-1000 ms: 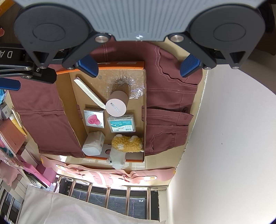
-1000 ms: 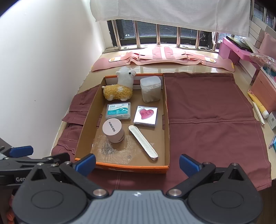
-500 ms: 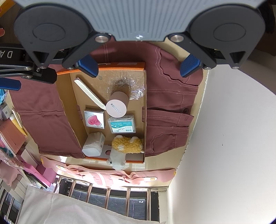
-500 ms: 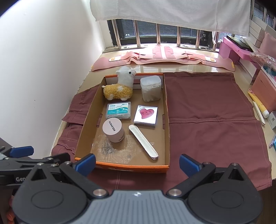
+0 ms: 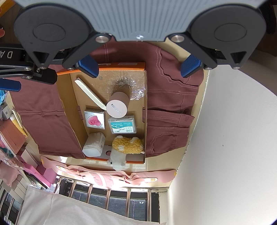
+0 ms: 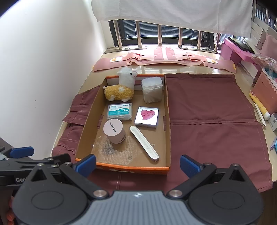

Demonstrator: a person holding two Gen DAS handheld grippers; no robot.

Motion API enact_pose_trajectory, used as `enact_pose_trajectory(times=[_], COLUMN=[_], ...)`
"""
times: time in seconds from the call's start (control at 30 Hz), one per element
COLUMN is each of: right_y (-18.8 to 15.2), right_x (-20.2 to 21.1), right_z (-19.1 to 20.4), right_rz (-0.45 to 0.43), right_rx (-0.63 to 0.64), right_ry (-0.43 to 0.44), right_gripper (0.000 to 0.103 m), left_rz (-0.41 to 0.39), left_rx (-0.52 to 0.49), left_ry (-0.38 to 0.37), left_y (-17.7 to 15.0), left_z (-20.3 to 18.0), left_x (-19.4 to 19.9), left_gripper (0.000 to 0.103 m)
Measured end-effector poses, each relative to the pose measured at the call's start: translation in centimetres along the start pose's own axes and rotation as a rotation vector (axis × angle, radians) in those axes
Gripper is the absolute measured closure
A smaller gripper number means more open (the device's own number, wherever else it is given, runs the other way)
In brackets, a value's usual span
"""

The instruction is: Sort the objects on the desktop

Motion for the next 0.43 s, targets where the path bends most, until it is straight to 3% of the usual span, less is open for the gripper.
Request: enact_pose_trajectory(times=[0.43], right_y=[0.12], right_x=[-0.04], right_z=[0.05], right_rz=[-0.005], right_rx=[-0.004], right_ry=[0.006], right_gripper=[0.0], left_rz=[0.003], left_rx=[0.025], left_ry=[-0.02], left_y=[-0.04], left_z=[0.2], left_x=[-0.23], left_gripper=[0.0])
Point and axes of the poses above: each gripper's, at about its wrist camera, not at the fingertips, and x roughly against the way its jaws point, z to its left, y to its top, the point moved 9 cm from there along -x, roughly the way its jaws point, and after that the axes turned 7 degrees about z, right-handed, at the moved point
